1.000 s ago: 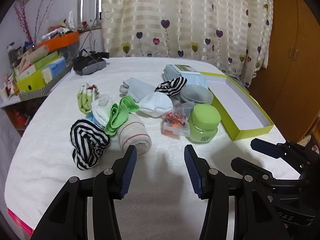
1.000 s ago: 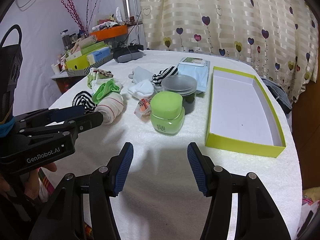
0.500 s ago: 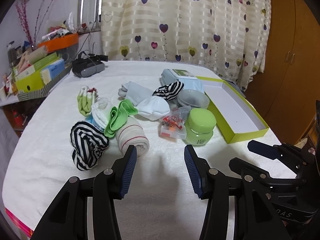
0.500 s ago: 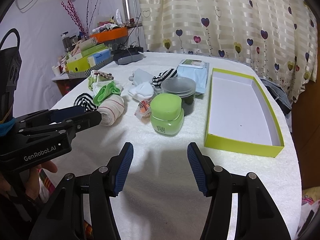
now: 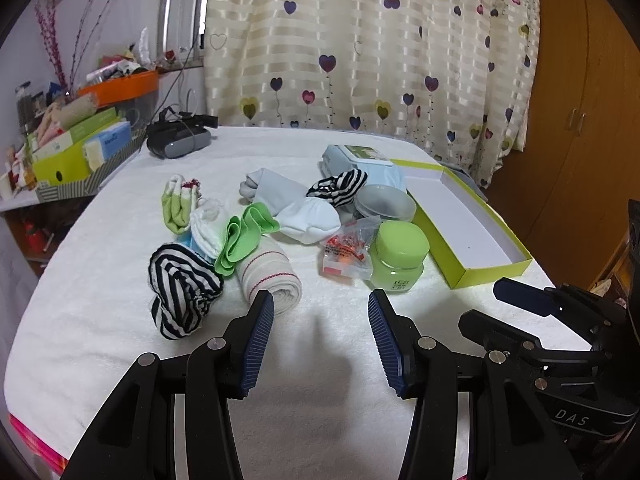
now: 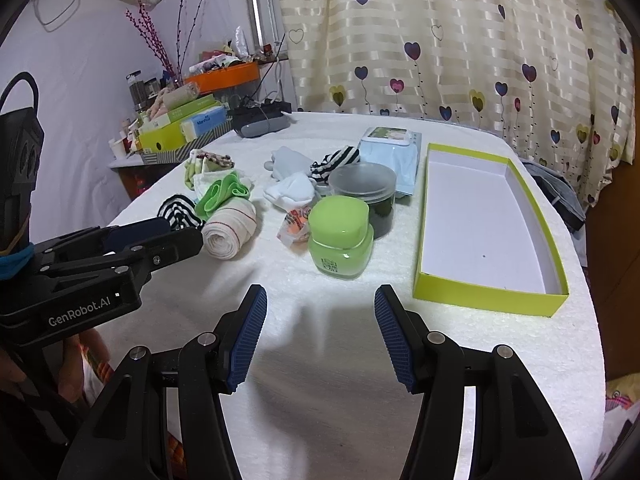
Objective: Organize soft objects
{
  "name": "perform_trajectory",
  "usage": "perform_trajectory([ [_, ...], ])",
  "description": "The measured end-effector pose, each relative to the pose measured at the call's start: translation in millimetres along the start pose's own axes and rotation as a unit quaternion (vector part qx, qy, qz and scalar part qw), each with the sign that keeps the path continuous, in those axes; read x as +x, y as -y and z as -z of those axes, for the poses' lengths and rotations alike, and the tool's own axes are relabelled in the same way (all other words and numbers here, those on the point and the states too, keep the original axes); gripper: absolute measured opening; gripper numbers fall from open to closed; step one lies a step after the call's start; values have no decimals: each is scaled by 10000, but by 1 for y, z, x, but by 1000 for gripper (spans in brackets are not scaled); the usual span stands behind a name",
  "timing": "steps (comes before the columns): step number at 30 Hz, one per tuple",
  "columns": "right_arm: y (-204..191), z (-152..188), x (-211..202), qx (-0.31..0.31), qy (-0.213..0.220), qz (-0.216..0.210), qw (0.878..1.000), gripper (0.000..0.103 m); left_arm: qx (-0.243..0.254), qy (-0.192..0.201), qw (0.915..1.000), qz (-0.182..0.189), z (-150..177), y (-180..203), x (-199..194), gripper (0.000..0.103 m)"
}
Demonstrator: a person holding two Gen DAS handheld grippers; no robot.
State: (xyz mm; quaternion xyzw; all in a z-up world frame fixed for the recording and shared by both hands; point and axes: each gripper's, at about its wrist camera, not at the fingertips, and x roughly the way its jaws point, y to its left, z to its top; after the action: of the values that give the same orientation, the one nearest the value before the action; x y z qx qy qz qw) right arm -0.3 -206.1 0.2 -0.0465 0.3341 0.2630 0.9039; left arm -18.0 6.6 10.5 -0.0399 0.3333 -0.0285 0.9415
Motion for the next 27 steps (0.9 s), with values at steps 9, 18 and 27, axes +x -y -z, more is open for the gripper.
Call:
perform_trajectory([
  [9,-1,0,-2,-6,-10,20,10000,57,-3,34,10000,69,0,-2,-6,48],
  [18,0,0,-3,-11,-11,29,10000,57,89,-94,9997,189,0,-1,-5,48],
  [27,-1,-1,-3,-37,-27,24,10000,57,37,-148,9998,131,0,-8,2,48],
])
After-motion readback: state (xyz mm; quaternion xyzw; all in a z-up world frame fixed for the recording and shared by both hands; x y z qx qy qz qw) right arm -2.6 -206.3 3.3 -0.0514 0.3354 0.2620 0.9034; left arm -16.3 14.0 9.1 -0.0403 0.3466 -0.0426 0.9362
